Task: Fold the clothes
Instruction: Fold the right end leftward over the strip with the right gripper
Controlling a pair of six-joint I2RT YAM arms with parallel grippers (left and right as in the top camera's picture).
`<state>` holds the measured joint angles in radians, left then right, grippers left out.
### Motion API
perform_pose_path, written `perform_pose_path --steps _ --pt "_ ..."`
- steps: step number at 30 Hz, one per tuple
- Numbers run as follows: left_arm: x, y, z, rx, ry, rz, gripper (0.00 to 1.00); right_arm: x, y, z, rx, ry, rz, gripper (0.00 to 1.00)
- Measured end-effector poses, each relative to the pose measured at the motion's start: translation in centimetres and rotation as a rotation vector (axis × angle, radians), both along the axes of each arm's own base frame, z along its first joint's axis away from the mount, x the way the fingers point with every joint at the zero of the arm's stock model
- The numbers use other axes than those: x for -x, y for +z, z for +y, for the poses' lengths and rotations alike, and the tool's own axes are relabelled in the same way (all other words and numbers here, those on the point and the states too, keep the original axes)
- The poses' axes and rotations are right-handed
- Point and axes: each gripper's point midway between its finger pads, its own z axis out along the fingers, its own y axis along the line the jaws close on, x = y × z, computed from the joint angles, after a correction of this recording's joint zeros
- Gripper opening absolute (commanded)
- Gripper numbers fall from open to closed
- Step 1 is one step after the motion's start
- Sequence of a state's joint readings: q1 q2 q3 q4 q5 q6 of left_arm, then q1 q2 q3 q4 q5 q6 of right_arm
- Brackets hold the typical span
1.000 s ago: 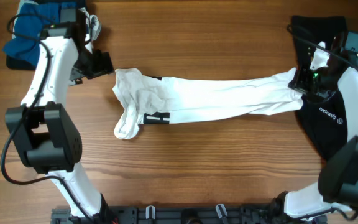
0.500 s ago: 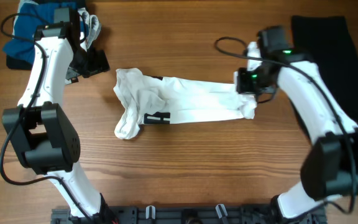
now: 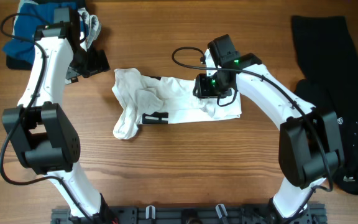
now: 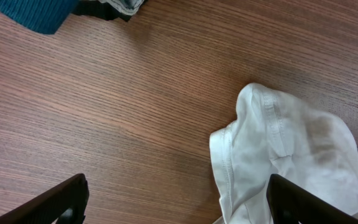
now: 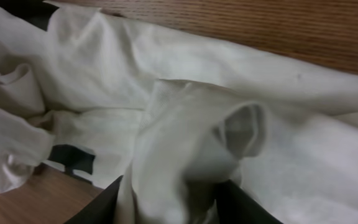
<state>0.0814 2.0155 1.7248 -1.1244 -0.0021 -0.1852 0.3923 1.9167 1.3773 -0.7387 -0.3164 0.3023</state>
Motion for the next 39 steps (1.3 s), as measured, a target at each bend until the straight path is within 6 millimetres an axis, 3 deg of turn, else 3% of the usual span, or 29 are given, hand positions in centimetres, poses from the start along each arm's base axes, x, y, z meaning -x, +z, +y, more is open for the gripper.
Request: perform_pose_path --steps 4,10,12,19,23,28,34,39 --pt "0.0 0.0 0.0 0.000 0.000 0.000 0.92 0.5 0.7 0.8 -0.050 0.018 0.030 0.48" --pt "0.0 0.0 0.0 0.000 0.000 0.000 0.93 -0.8 6.3 2.1 -0.131 0.052 -0.064 0.53" --pt "0.0 0.0 0.0 0.000 0.000 0.000 0.93 -0.6 7.1 1.8 -0.126 0.046 -0.072 0.53" --pt "0.0 0.0 -1.1 0.059 -0.034 -0.002 0.98 -1.2 6.1 -1.7 0.011 -0.028 -0.069 0.56" --pt "0.7 -1.1 -3.6 0.180 -0.191 0.004 1.00 -1.9 5.9 -3.6 0.034 -0.072 -0.069 0.59" --pt "2.7 -2.2 -8.1 0.423 -0.438 -0.017 1.00 -2.3 5.7 -5.6 0.056 -0.101 -0.060 0.59" --pt "4.1 -4.0 -9.8 0.497 -0.523 -0.023 1.00 -2.2 5.7 -5.7 0.059 -0.098 -0.057 0.63" --pt "6.3 -6.0 -10.0 0.509 -0.525 0.035 1.00 -2.2 5.7 -5.7 0.061 -0.089 -0.061 0.65"
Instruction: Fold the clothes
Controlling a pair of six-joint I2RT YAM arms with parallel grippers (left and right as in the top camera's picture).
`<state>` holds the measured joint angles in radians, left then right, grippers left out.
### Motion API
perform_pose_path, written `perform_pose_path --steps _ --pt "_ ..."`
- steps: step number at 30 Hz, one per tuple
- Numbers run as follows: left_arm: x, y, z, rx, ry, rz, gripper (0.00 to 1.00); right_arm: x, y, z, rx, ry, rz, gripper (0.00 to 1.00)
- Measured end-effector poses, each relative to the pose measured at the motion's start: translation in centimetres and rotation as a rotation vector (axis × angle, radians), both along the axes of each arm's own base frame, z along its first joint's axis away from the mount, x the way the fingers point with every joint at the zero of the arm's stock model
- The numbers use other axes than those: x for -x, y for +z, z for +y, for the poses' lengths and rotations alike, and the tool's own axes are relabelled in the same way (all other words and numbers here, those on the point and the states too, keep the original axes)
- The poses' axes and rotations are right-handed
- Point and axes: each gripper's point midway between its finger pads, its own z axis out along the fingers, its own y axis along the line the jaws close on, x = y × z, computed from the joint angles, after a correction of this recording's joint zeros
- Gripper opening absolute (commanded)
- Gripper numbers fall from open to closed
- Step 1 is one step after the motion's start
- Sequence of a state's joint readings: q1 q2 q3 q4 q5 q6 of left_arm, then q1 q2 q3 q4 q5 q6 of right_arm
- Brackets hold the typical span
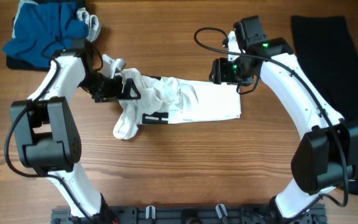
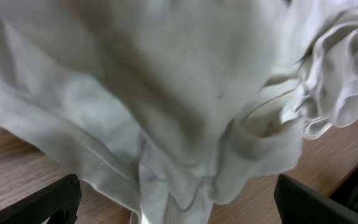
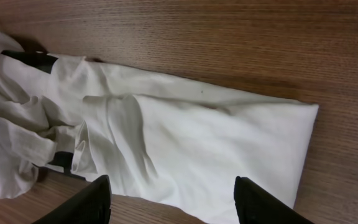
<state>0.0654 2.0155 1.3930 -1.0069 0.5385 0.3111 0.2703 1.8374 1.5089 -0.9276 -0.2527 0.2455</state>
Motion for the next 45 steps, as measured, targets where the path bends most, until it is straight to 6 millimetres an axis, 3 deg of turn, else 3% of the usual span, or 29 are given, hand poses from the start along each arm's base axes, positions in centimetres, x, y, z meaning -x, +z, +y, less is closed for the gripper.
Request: perform_pose_path --steps 4,7,17,20,22,27,29,31,33,34,40,45 --pt "1.4 -1.8 0.0 -0.004 -0.002 0.020 1.00 0.0 0.0 0.0 0.003 0.004 -0.002 0.66" --pt "1.4 -1.9 0.0 -0.006 0.000 -0.018 1.00 0.0 0.0 -0.1 0.005 0.004 -0.003 0.68" --pt "-0.4 -1.6 -0.6 0.039 0.044 -0.093 1.00 0.0 0.0 -0.1 0.009 0.005 -0.005 0.68" --pt "-0.4 -1.6 -0.8 0.046 0.045 -0.093 0.95 -0.1 0.0 -0.1 0.009 0.005 -0.005 0.68" --pt "-0.3 -1.6 -1.2 0.049 0.038 -0.089 0.82 -0.1 0.0 -0.1 0.010 0.004 -0.007 0.68" --pt "0.1 -2.3 -3.9 0.049 -0.012 -0.088 0.04 -0.2 0.0 -0.1 0.010 0.004 -0.010 0.67" --pt "-0.1 -2.5 -4.5 0.027 -0.009 -0.092 0.04 -0.1 0.0 -0.1 0.011 0.004 -0.009 0.59" --pt "-0.3 -2.9 -4.2 -0.015 0.023 -0.080 0.04 -0.1 0.0 -0.2 0.011 0.003 -0.007 0.41" --pt "-0.3 -3.2 -3.4 -0.048 0.072 -0.054 0.04 -0.1 0.0 -0.2 0.010 0.000 -0.006 0.13" --pt "-0.2 -3.3 -3.0 -0.059 0.091 -0.040 0.04 -0.1 0.0 -0.2 0.010 -0.003 -0.005 0.04" --pt "0.2 -3.1 1.7 -0.106 0.245 0.028 0.04 -0.1 -0.6 0.0 -0.006 -0.030 0.005 0.04" --pt "-0.2 -0.8 4.2 -0.150 0.312 -0.030 0.04 0.2 -0.9 1.0 -0.063 -0.012 0.023 0.04"
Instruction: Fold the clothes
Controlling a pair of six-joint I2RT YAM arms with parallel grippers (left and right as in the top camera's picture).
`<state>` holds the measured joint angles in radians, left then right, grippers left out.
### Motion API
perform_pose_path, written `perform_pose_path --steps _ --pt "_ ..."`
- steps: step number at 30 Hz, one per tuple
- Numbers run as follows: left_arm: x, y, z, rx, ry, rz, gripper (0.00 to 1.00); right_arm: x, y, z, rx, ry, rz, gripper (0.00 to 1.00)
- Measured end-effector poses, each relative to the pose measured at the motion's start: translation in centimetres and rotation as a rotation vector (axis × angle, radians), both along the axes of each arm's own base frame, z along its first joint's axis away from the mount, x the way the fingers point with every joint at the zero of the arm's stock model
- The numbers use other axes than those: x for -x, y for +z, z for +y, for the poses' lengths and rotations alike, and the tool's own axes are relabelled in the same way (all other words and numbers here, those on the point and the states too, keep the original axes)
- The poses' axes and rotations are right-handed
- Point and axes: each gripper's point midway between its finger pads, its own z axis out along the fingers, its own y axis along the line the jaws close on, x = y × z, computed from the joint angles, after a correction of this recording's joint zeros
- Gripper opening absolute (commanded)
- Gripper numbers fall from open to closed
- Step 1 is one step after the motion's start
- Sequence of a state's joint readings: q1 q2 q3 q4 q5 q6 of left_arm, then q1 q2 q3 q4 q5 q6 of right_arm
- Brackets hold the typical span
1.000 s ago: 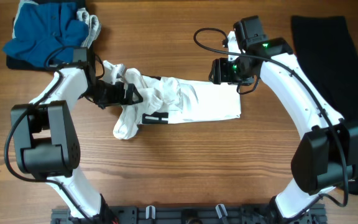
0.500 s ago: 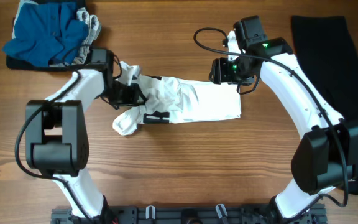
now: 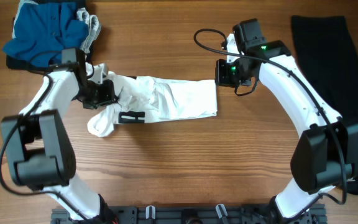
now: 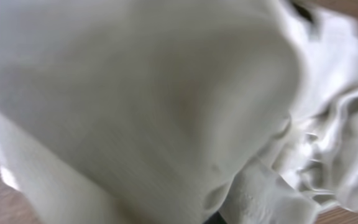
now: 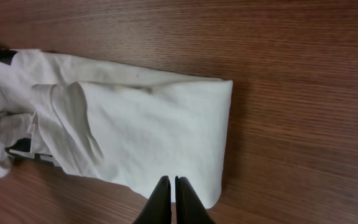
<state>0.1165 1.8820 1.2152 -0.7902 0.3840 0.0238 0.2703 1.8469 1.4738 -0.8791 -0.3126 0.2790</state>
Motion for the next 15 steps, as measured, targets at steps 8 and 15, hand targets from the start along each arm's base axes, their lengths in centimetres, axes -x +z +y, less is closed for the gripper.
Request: perform_pose_path --steps 8,15 --pt "-0.3 1.7 0.1 -0.018 0.000 -0.048 0.04 0.4 -5.2 1.9 -0.080 0.034 0.145 0.04" --pt "-0.1 1.7 0.1 -0.018 0.000 -0.037 0.04 1.2 -10.3 2.2 -0.093 0.034 0.251 0.04"
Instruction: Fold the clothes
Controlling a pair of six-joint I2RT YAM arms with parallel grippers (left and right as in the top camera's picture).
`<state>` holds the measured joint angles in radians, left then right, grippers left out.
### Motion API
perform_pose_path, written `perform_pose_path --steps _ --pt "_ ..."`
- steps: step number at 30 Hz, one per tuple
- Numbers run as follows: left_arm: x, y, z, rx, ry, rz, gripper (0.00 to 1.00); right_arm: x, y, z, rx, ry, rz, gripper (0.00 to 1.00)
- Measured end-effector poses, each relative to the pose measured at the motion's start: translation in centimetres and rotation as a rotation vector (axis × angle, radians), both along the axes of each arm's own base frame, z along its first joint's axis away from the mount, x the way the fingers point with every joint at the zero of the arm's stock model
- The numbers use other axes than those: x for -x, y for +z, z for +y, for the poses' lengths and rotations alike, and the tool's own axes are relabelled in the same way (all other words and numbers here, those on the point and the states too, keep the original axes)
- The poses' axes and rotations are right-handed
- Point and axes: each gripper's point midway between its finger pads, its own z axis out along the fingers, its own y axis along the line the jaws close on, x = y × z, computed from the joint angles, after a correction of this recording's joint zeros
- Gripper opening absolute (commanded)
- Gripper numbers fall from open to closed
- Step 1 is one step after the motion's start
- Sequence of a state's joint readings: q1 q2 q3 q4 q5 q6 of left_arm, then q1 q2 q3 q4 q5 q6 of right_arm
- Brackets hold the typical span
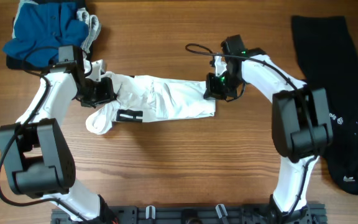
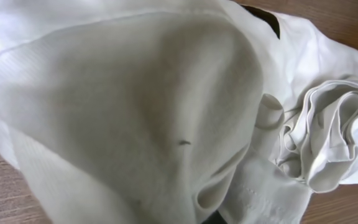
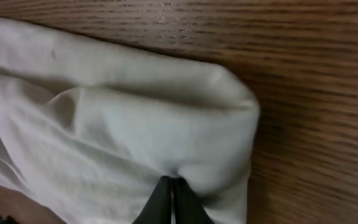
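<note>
A white garment (image 1: 166,99) lies as a crumpled band across the middle of the table. My left gripper (image 1: 102,91) is shut on its bunched left end. In the left wrist view the cloth (image 2: 135,93) fills the frame and hides nearly all of the gripper (image 2: 213,219). My right gripper (image 1: 214,87) is at the garment's folded right end. In the right wrist view its fingers are shut, and the gripper (image 3: 173,182) presses its tips into the white cloth (image 3: 104,112) just inside the rounded edge.
A blue garment (image 1: 39,28) with a pale grey piece (image 1: 92,25) beside it sits at the back left corner. A long black garment (image 1: 334,74) runs down the right side. Bare wooden table (image 1: 179,168) lies in front of the white garment.
My right gripper, shut above the table past the garment's right end, has come down and left onto that end. The left gripper and the garment have hardly moved.
At first my right gripper had a fold at the garment's middle between its fingers, and the left was open beside the left end. Then the right was open and off the cloth, the left open on it. Later the left was shut and the garment lay further left.
</note>
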<state>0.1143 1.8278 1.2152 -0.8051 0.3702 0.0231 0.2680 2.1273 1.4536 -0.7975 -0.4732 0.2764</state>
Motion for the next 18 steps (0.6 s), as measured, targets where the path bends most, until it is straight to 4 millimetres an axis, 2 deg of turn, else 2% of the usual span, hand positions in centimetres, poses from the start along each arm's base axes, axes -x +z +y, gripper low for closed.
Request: perform_pose_path --steps 5,11,13,15,18 --pt "0.6 0.9 -0.1 -0.003 0.000 0.004 0.04 -0.1 -0.3 0.3 -0.041 -0.015 0.024 0.04" --pt "-0.1 6.5 -1.9 -0.005 0.014 -0.152 0.04 -0.2 -0.3 0.9 -0.081 -0.014 0.037 0.04" --pt "-0.8 8.0 -4.0 0.004 -0.014 -0.216 0.04 -0.2 -0.3 0.9 -0.083 -0.014 0.038 0.04" --pt "-1.0 8.4 -6.7 0.019 -0.062 -0.244 0.04 -0.2 -0.3 0.9 -0.086 -0.014 0.040 0.04" --pt "-1.5 9.2 -11.9 0.046 -0.146 -0.316 0.04 -0.2 -0.3 1.0 -0.092 -0.013 0.040 0.04"
